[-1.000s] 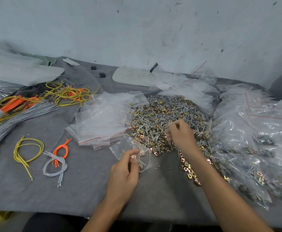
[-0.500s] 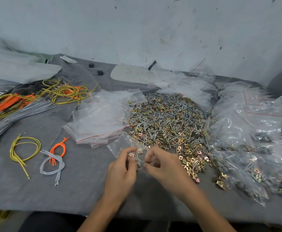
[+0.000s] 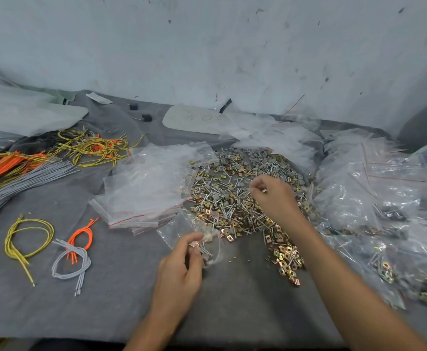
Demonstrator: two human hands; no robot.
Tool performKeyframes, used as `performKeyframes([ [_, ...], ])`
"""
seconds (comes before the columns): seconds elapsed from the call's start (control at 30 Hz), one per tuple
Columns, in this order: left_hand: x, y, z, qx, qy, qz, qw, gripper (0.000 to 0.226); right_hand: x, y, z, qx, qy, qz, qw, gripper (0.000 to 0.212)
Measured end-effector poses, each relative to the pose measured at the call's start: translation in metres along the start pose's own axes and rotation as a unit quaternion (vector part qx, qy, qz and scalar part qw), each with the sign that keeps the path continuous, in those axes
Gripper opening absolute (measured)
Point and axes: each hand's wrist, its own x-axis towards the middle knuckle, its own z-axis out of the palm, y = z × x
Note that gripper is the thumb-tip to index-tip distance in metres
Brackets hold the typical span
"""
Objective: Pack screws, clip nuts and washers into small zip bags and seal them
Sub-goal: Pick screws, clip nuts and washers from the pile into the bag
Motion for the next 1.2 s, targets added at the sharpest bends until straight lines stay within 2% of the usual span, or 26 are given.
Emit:
performKeyframes([
  [0.23, 0.000, -0.013, 0.003, -0.030, -0.012, -0.003, 0.999, 0.029, 0.078, 0.015, 0.023, -0.118, -0.078, 0.028, 0.990, 0.011],
  [0.37, 0.001, -0.014, 0.002, -0.037, -0.009, -0.007, 0.999, 0.031, 0.097, 0.016, 0.034, -0.147, -0.153, 0.007, 0.977, 0.024],
  [0.5, 0.001, -0.014, 0.002, -0.047, -0.012, -0.020, 0.999, 0.032, 0.103, 0.012, 0.037, -0.193, -0.187, -0.021, 0.963, 0.028],
  [0.67, 0.001, -0.012, 0.002, -0.049, -0.011, -0.026, 0.998, 0.028, 0.102, 0.012, 0.037, -0.198, -0.187, -0.024, 0.962, 0.023],
  [0.83, 0.001, -0.011, 0.001, -0.050, -0.012, -0.024, 0.998, 0.028, 0.099, 0.012, 0.040, -0.242, -0.159, -0.025, 0.957, 0.011],
  [0.97, 0.001, -0.010, 0.001, -0.047, -0.014, -0.022, 0.999, 0.027, 0.100, 0.010, 0.039, -0.227, -0.166, -0.021, 0.959, 0.001],
  [1.1, 0.001, -0.009, 0.000, -0.044, -0.012, -0.024, 0.999, 0.028, 0.099, 0.016, 0.039, -0.173, -0.183, -0.014, 0.968, 0.012],
  [1.2, 0.001, -0.010, 0.001, -0.048, -0.010, -0.025, 0.999, 0.028, 0.093, 0.019, 0.038, -0.142, -0.156, 0.000, 0.977, 0.012],
])
